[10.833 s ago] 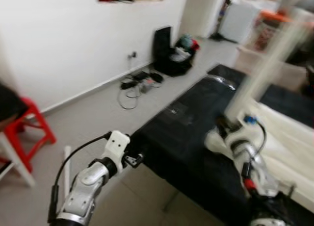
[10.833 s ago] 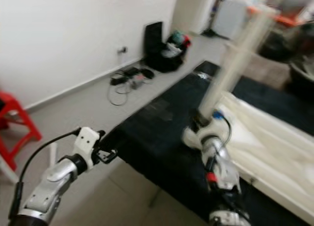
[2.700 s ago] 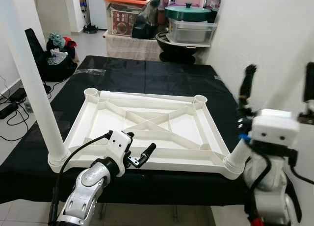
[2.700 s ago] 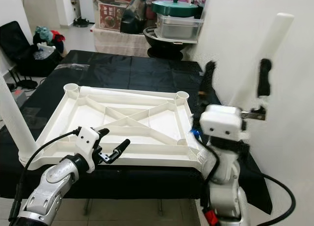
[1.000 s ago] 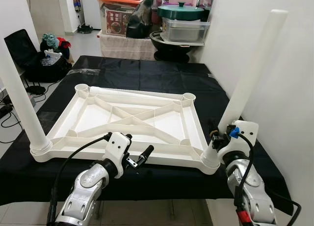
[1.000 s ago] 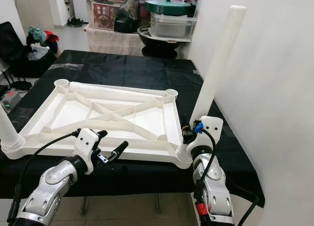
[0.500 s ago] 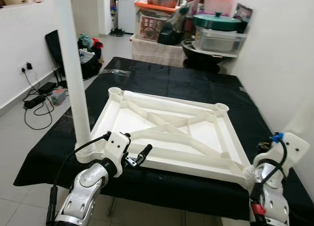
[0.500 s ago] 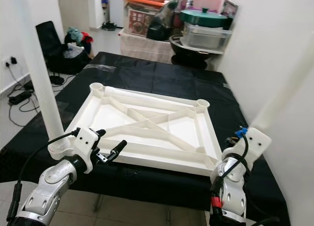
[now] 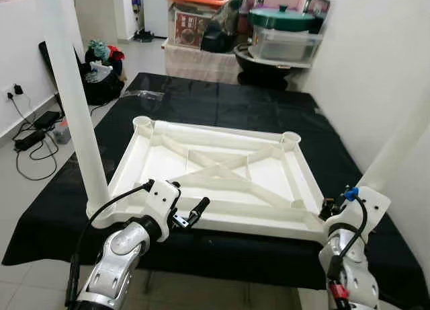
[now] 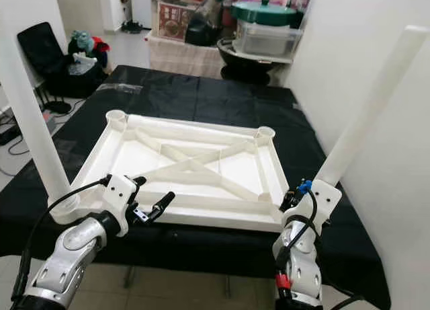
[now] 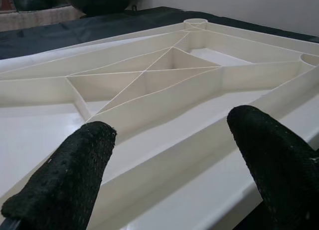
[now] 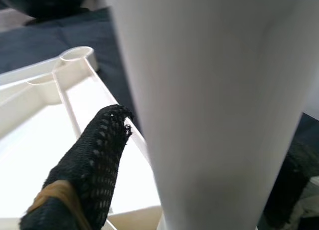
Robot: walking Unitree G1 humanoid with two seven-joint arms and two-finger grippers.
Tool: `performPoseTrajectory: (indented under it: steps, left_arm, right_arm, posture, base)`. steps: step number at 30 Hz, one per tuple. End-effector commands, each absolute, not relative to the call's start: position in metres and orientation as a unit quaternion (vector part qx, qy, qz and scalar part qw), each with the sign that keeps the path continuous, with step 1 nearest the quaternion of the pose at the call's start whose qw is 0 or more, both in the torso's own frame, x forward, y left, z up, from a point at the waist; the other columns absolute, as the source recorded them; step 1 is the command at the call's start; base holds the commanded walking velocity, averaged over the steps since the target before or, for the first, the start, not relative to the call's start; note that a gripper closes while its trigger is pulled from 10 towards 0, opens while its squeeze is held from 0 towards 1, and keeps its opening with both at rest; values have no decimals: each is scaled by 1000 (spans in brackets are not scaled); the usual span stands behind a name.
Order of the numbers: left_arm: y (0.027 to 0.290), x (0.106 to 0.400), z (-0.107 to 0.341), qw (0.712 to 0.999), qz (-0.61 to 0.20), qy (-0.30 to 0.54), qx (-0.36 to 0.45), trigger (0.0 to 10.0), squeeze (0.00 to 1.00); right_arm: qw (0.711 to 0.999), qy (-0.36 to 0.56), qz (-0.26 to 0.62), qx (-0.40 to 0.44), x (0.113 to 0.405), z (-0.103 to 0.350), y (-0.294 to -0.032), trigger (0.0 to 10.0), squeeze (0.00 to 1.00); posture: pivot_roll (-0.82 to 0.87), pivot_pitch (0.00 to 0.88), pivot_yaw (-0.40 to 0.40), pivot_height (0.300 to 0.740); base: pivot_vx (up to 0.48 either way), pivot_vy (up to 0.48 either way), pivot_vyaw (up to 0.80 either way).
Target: Building children table
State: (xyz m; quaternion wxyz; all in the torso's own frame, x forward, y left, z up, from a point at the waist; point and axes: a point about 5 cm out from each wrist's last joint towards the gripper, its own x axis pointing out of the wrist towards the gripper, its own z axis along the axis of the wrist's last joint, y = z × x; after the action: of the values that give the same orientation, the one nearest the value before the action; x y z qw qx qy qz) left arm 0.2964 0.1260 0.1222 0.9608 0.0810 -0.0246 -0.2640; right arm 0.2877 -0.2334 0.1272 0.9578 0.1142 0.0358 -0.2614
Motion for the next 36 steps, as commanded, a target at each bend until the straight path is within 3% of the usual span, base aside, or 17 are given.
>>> performPoseTrajectory:
  steps: [1,9,14,22,27,28,30,31,32,36]
  left_arm:
    - [126,296,119,960,-266,-19,86,10000,0]
    - [140,299,120,963,-249,-17,97,10000,0]
    - [141,300,122,963,-249,-18,100,10000,0]
    - [134,298,120,961,-260,-18,95,10000,0]
    - [135,299,121,960,-261,-18,98,10000,0]
    - [136,299,121,960,-261,-18,99,10000,0]
    - [136,299,121,960,-261,-18,99,10000,0]
    - [136,299,121,960,-262,-17,100,10000,0]
    - [136,299,121,959,-263,-17,101,10000,0]
    - [135,300,121,959,-265,-18,101,10000,0]
  right_arm:
    - [978,12,-154,137,297,139,-219,10000,0]
    - [987,3,4,159,296,143,-212,10000,0]
    - [974,17,195,110,281,147,-188,10000,0]
    - [966,23,241,88,281,146,-185,10000,0]
    - [975,16,201,98,289,145,-191,10000,0]
    - [976,11,195,101,291,146,-191,9059,0]
    - [976,11,195,101,291,146,-191,9059,0]
    - [978,7,184,102,292,145,-191,1176,0]
    - [981,4,164,107,293,143,-191,0,0]
    - [983,0,139,117,292,140,-193,0,0]
  posture:
    - [48,0,-119,740]
    - [53,0,-125,740]
    - [56,0,-122,740]
    - [59,0,-119,740]
    - [67,0,-119,740]
    - [66,0,-116,740]
    - [66,0,-116,740]
    - [66,0,-115,740]
    - [68,0,-114,740]
    - [67,0,-110,740]
  base:
    - [0,0,0]
    - [0,0,0]
    - [0,0,0]
    - [0,0,0]
    - [0,0,0]
    - [0,0,0]
    - [0,0,0]
    - [0,0,0]
    - [0,0,0]
    - [0,0,0]
